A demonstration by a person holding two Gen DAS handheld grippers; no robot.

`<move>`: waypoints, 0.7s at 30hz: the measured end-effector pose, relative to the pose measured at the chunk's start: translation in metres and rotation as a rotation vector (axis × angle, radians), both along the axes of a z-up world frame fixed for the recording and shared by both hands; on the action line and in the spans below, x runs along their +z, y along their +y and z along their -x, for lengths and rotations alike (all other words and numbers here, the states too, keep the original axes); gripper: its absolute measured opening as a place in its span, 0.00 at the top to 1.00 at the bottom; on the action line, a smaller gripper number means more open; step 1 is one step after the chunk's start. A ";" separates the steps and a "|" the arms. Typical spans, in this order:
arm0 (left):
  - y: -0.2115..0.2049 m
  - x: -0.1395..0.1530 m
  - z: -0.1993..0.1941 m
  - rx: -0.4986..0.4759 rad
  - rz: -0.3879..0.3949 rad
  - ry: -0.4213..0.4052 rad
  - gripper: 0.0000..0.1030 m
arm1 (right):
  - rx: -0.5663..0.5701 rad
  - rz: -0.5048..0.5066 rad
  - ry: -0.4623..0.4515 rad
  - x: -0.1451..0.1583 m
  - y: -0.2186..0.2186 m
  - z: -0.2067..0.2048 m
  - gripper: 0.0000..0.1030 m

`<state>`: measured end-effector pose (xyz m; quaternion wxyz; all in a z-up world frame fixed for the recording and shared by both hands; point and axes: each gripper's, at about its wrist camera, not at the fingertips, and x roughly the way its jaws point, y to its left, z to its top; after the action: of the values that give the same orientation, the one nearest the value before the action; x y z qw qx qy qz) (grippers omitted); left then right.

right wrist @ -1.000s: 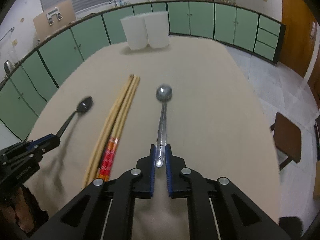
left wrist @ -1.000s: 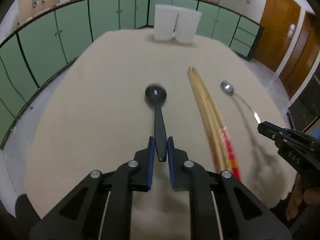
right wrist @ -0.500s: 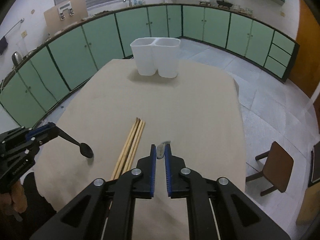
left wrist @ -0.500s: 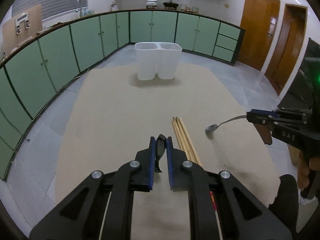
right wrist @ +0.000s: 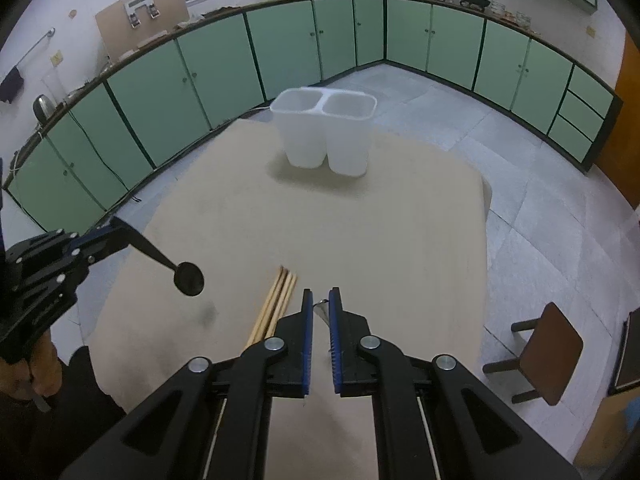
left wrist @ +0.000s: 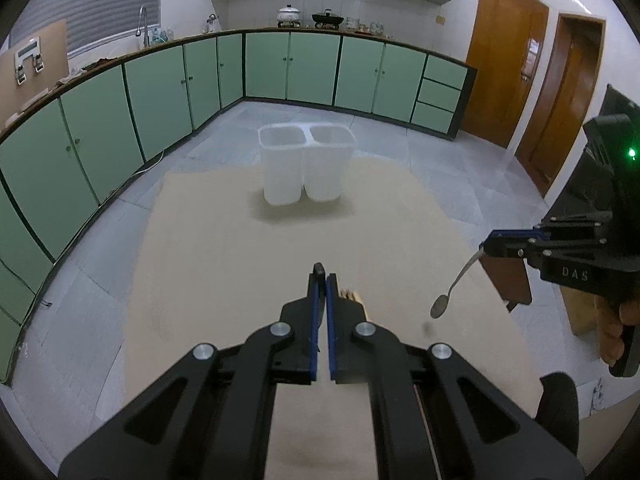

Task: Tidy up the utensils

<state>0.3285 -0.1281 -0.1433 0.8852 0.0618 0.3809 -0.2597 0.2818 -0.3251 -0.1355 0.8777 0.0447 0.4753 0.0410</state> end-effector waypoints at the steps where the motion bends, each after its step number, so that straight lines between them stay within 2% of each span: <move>1: -0.001 0.004 -0.006 0.000 0.001 -0.003 0.97 | 0.001 -0.001 -0.003 0.005 -0.001 -0.006 0.92; 7: -0.015 0.042 -0.055 0.013 0.024 -0.051 0.97 | -0.005 -0.014 -0.032 0.039 -0.012 -0.050 0.93; 14: -0.039 0.086 -0.124 0.051 0.052 -0.107 0.97 | -0.017 -0.020 -0.094 0.092 -0.021 -0.117 0.93; 17: -0.050 0.097 -0.153 0.074 0.061 -0.136 0.97 | -0.028 -0.020 -0.109 0.104 -0.022 -0.149 0.94; 21: -0.064 0.096 -0.193 0.098 0.093 -0.121 0.97 | -0.038 -0.007 -0.123 0.106 -0.025 -0.187 0.98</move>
<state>0.5217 -0.1923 -0.0475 0.9203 0.0173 0.3166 -0.2291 0.4691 -0.3502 -0.0297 0.9057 0.0544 0.4195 0.0287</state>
